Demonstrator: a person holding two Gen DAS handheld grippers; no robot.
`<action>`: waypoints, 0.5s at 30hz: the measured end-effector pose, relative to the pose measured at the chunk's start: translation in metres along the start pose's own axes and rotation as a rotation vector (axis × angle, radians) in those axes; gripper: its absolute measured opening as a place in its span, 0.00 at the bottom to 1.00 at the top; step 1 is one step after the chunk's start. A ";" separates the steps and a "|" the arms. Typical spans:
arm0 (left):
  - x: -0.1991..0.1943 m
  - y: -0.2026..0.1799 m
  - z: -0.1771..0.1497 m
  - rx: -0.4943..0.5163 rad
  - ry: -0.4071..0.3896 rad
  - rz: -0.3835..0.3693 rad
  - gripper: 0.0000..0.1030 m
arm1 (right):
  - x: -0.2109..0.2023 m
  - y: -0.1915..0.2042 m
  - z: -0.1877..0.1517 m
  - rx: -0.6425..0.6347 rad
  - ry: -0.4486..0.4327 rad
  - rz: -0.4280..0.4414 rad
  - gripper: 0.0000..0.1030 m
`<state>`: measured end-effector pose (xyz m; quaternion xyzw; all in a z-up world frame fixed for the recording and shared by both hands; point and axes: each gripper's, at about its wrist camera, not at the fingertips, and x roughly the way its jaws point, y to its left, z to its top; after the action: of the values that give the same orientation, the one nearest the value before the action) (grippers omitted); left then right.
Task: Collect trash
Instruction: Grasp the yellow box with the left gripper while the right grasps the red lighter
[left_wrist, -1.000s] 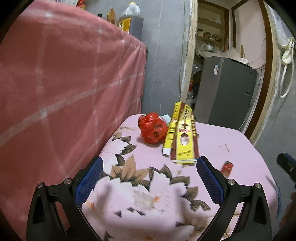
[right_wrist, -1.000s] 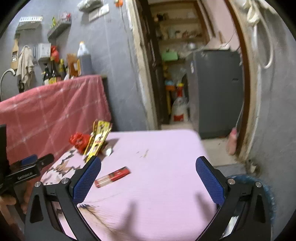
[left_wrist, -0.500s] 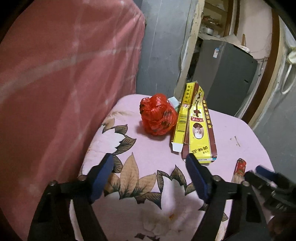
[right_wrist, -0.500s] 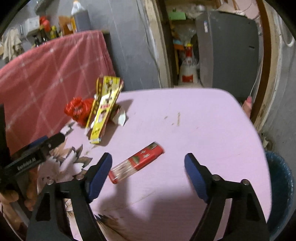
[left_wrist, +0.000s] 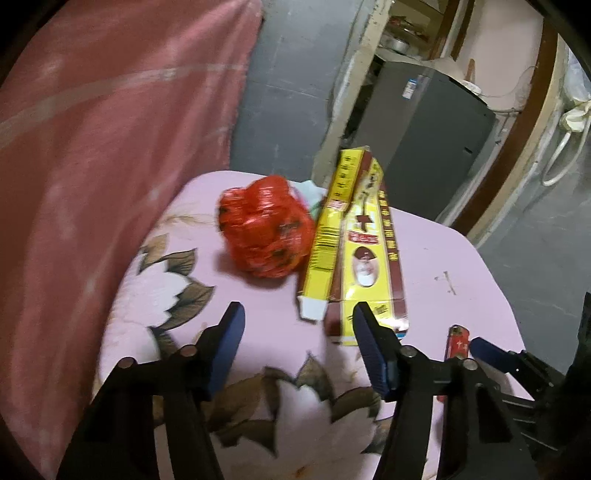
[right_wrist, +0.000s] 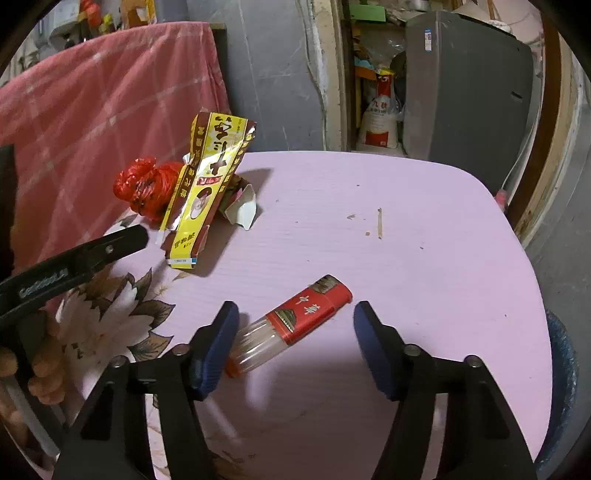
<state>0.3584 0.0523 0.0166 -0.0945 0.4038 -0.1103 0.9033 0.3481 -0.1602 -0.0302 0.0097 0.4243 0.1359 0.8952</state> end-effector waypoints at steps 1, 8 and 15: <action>0.001 -0.002 0.002 0.005 0.003 -0.005 0.51 | -0.001 -0.002 -0.001 -0.003 0.000 0.003 0.50; 0.013 -0.008 0.011 0.008 0.029 -0.022 0.51 | -0.009 -0.017 -0.006 -0.033 -0.002 0.014 0.24; 0.023 -0.010 0.016 -0.018 0.043 -0.023 0.31 | -0.018 -0.032 -0.016 -0.033 -0.016 0.077 0.21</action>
<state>0.3837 0.0374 0.0133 -0.1048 0.4231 -0.1192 0.8921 0.3321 -0.1975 -0.0311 0.0123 0.4141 0.1774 0.8927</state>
